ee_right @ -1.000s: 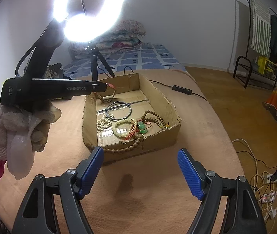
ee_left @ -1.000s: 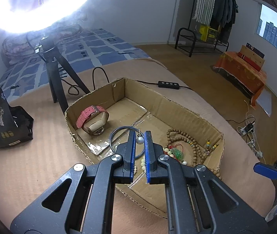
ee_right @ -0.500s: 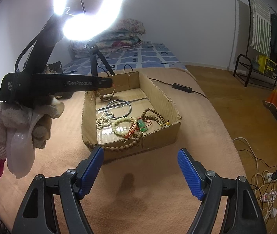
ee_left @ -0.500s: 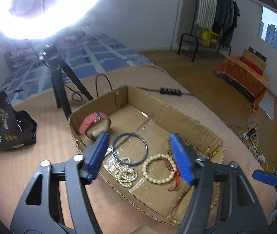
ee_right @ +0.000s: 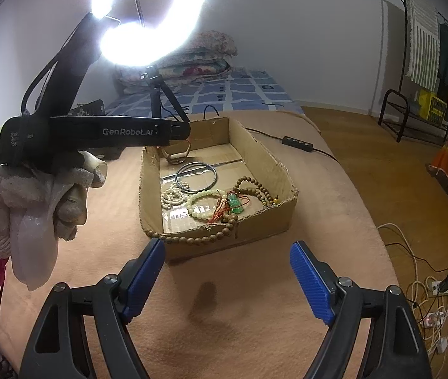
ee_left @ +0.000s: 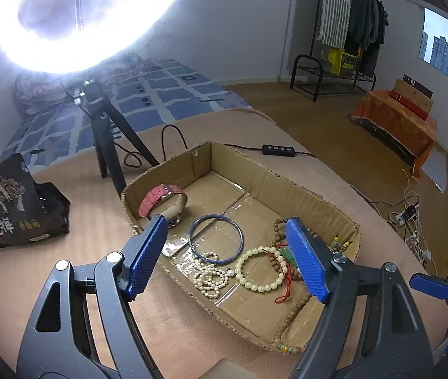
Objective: Organize jewelry
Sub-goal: 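Withdraw both open tools from the box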
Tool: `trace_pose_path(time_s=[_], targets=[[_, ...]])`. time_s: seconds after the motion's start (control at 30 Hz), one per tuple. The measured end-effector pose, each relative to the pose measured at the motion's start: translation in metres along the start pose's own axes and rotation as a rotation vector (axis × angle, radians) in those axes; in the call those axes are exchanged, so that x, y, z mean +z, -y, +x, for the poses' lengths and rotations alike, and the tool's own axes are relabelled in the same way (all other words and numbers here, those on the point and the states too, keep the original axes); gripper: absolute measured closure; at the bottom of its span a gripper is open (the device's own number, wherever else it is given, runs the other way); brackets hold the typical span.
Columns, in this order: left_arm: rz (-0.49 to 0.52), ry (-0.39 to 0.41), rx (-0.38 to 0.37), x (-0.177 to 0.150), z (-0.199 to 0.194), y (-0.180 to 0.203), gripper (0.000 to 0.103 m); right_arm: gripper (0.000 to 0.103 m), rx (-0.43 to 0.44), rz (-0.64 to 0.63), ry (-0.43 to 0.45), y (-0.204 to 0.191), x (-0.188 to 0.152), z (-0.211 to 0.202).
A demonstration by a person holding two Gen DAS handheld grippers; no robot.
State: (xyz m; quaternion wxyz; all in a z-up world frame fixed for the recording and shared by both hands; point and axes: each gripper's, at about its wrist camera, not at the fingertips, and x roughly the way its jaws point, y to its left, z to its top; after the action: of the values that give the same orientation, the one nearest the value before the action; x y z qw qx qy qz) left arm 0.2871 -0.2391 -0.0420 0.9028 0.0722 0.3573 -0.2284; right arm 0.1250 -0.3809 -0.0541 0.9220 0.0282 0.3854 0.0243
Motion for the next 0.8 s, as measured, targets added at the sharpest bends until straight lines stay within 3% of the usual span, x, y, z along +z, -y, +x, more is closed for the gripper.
trace_pose_path(time_s=[0.23,0.63,0.8], targets=[[-0.002,0.033,0.029,0.006,-0.035,-0.008,0.023,0.02,0.004,-0.023,0.012,-0.012,0.006,-0.016],[-0.065,0.112,0.058,0.007,-0.129,-0.042,0.023,0.018,0.0,-0.073,0.058,-0.041,0.027,-0.059],[-0.078,0.144,0.09,0.0,-0.169,-0.054,0.023,0.012,-0.014,-0.094,0.078,-0.054,0.035,-0.082]])
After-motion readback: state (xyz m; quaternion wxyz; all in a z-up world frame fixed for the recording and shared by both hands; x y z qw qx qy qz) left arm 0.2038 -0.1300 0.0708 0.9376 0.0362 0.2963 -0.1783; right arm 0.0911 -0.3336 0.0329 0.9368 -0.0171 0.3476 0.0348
